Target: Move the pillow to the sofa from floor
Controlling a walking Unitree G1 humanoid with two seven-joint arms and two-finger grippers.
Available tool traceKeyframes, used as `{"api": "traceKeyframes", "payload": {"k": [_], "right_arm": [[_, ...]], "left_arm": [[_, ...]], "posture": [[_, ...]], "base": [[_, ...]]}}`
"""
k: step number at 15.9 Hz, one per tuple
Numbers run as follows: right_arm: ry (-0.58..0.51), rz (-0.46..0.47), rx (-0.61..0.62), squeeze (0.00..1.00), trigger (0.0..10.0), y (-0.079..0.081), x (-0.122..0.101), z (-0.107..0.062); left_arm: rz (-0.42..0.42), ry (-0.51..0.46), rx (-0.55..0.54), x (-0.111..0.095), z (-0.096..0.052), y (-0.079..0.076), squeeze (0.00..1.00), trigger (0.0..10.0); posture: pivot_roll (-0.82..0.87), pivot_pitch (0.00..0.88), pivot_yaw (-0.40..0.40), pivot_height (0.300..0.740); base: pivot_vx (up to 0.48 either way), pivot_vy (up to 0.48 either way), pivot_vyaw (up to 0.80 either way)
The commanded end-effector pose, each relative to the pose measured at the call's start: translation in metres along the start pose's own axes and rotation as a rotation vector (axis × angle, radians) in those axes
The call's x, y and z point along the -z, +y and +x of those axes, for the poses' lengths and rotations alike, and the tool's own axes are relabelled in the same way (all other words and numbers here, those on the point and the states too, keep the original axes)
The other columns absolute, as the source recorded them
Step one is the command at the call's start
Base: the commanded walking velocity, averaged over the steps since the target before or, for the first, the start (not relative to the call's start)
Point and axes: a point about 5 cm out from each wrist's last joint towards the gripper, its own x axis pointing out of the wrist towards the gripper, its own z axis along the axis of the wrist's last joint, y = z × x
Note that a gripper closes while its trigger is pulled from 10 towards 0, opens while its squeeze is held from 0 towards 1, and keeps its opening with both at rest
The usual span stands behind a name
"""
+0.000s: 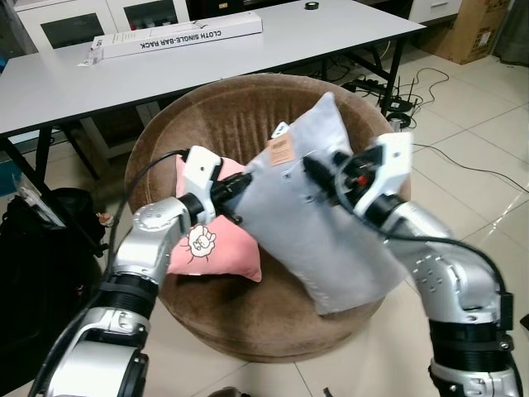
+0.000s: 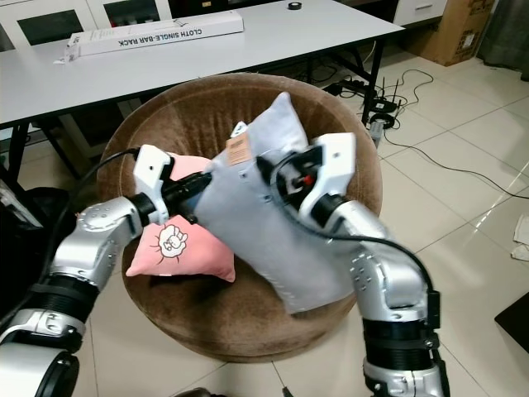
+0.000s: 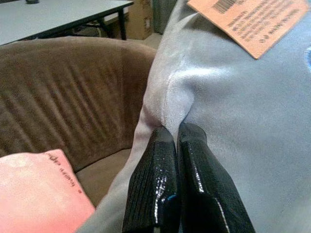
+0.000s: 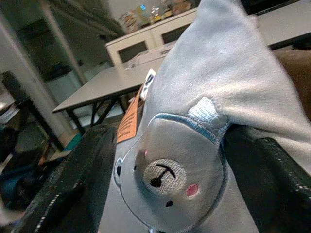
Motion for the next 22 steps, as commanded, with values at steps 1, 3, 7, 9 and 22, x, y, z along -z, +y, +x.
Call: {"api": "traceKeyframes", "payload": {"k": [1, 3, 7, 9, 22], "right_arm": [[-0.054, 0.001, -0.022, 1.0, 10.0, 0.003, -0.012, 0.002], [-0.08, -0.011, 0.034, 1.0, 10.0, -0.007, -0.017, 0.0], [-0.053, -0.444, 0.304, 0.0, 10.0, -0.041, -0.027, -0.005], [-0.026, -0.453, 0.297, 0.0, 10.0, -0.038, -0.017, -0.003], [0.189, -0.398, 0.372, 0.0, 10.0, -0.041, 0.073, -0.027]], "left_arm": [[0.022, -0.008, 0.009, -0.003, 0.001, 0.0, 0.0, 0.0], [0.02, -0.008, -0.002, -0.002, 0.0, 0.002, 0.0, 0.0], [-0.007, -0.105, -0.02, -0.007, -0.002, -0.001, 0.0, 0.0], [-0.019, -0.136, -0.038, -0.007, 0.001, -0.005, 0.0, 0.0], [0.117, -0.075, -0.39, 0.021, -0.031, -0.013, 0.0, 10.0]], "posture": [[-0.1, 0.0, 0.132, 0.74], [-0.1, 0.0, 0.133, 0.74], [-0.11, 0.0, 0.122, 0.74], [-0.1, 0.0, 0.104, 0.74], [-0.07, 0.0, 0.075, 0.74]], "base": [[0.0, 0.0, 0.0], [0.0, 0.0, 0.0], [0.0, 0.0, 0.0], [0.0, 0.0, 0.0], [0.0, 0.0, 0.0]]}}
